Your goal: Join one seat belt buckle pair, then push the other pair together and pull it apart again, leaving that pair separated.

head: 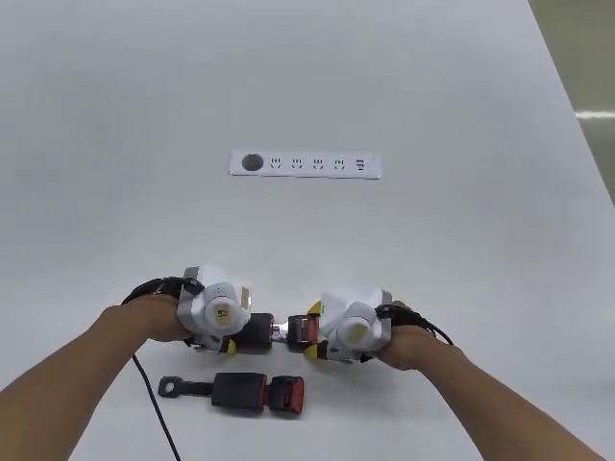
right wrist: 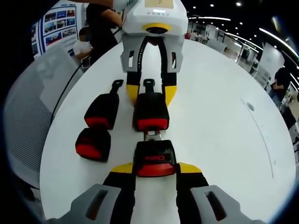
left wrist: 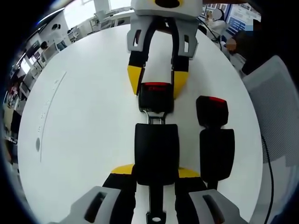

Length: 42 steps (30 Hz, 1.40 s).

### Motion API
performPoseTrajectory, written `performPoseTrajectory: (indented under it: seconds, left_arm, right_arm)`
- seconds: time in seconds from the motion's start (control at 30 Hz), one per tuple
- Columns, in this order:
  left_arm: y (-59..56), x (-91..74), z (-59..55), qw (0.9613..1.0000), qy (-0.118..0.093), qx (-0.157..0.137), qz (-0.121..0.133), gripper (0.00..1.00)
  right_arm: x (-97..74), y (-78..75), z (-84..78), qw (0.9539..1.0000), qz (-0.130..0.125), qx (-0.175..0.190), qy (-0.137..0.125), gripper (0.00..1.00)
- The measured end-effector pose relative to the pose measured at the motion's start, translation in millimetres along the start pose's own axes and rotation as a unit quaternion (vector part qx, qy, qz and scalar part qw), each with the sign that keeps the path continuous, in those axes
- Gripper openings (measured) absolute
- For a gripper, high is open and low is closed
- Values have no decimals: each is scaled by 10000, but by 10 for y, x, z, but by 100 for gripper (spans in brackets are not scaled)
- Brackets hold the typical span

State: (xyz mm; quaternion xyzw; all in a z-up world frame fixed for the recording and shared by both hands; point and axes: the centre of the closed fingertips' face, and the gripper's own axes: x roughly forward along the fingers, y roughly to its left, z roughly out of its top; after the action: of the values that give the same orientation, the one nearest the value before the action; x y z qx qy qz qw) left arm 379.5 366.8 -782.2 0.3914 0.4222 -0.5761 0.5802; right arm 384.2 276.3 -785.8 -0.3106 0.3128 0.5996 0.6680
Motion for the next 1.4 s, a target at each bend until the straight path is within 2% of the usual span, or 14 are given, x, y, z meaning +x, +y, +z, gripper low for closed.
performPoseTrajectory:
  seconds: [0.37,0.83,1.4]
  left_arm:
    - [10,28,-20,10000,-31,-44,10,32]
    - [-6,4,9,10000,27,-24,22,32]
    - [-14,-17,14,10000,-21,-22,39,33]
  right_arm:
    - [-57,13,-16,10000,45,-21,39,30]
    - [-206,13,-219,9997,49,-29,252,30]
    - [-408,-22,-405,9990,41,22,438,30]
